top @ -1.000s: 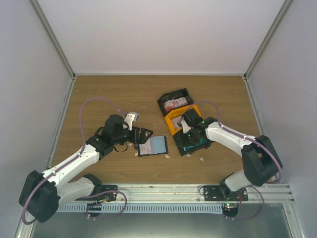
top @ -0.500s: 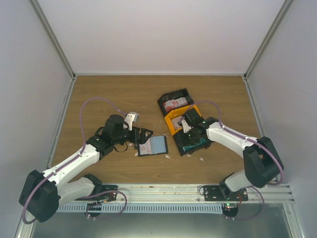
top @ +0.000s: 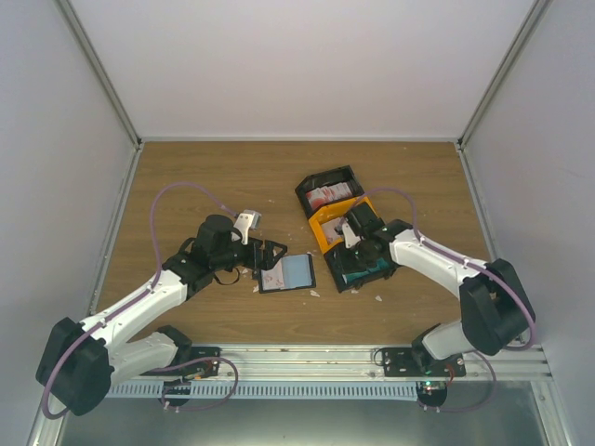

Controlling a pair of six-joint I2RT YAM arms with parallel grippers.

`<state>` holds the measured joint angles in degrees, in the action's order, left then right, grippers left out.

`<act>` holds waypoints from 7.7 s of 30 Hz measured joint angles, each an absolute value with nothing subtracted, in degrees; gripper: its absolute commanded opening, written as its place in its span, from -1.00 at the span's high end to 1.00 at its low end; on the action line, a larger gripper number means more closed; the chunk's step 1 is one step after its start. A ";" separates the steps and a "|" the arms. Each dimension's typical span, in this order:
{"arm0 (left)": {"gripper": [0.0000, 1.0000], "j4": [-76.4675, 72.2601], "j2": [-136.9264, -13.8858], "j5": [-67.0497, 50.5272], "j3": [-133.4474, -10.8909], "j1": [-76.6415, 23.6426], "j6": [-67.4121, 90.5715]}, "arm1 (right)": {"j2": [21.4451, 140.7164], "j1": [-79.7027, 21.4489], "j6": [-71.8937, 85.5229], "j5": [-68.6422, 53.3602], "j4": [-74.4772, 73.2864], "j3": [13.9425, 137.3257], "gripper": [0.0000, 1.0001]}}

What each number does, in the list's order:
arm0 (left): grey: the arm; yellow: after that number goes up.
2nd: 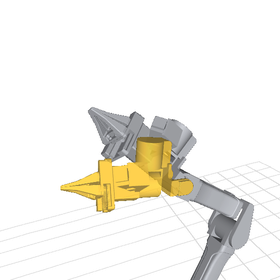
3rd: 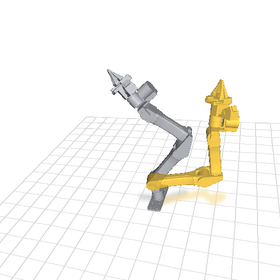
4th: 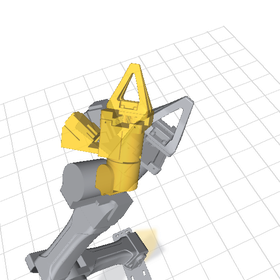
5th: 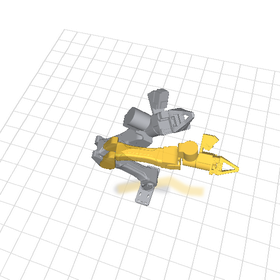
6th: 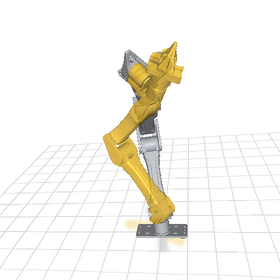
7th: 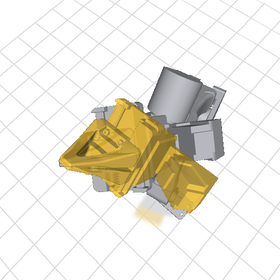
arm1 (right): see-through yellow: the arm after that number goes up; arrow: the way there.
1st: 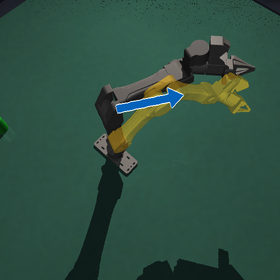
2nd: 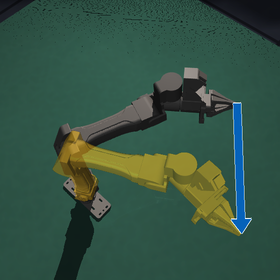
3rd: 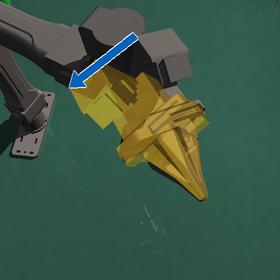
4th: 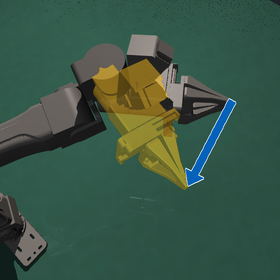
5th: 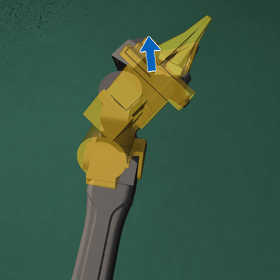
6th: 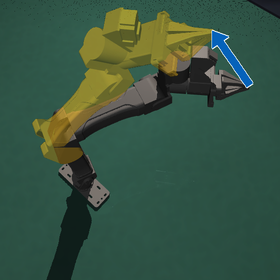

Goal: Put the credit cards into the card holder
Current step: Pick up the credit card from the storage box, then insert the credit card into the card holder.

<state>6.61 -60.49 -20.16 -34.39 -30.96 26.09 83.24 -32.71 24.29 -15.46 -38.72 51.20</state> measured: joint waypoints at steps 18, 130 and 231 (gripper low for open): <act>-0.98 6.63 -61.58 -20.82 -34.39 -30.96 26.11 | 79.64 -32.34 25.36 -14.39 -39.00 50.35 0.83; 1.00 3.53 -71.70 -26.92 -26.30 -27.97 38.96 | 96.14 -50.28 38.26 2.57 -28.64 57.74 -0.10; 0.85 -12.58 -94.98 -38.33 -32.58 -29.06 43.51 | 94.65 -50.78 40.45 1.39 -25.58 54.63 0.01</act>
